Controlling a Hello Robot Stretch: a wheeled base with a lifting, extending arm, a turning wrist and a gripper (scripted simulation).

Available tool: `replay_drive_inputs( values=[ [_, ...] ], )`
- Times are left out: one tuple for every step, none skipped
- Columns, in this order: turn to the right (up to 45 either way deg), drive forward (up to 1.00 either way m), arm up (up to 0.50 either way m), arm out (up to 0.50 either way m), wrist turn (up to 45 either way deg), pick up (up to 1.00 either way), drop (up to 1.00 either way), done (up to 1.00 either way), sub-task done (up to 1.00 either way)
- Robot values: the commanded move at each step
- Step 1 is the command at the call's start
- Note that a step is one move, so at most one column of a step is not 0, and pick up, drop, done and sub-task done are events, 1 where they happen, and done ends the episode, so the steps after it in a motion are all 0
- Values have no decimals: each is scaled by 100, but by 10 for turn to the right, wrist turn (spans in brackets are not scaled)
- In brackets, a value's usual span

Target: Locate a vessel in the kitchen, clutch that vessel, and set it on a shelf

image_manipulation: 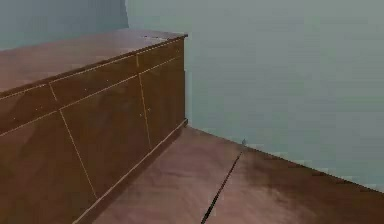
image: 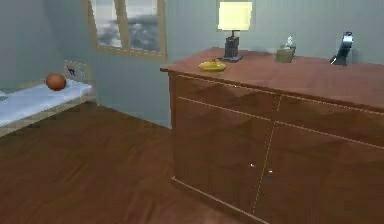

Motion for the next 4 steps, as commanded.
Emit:
replay_drive_inputs(
  values=[
    [-450, 0, 0, 0, 0, 0, 0, 0, 0],
    [-210, 0, 0, 0, 0, 0, 0, 0, 0],
    [0, 100, 0, 0, 0, 0, 0, 0, 0],
    [0, 100, 0, 0, 0, 0, 0, 0, 0]
  ],
)
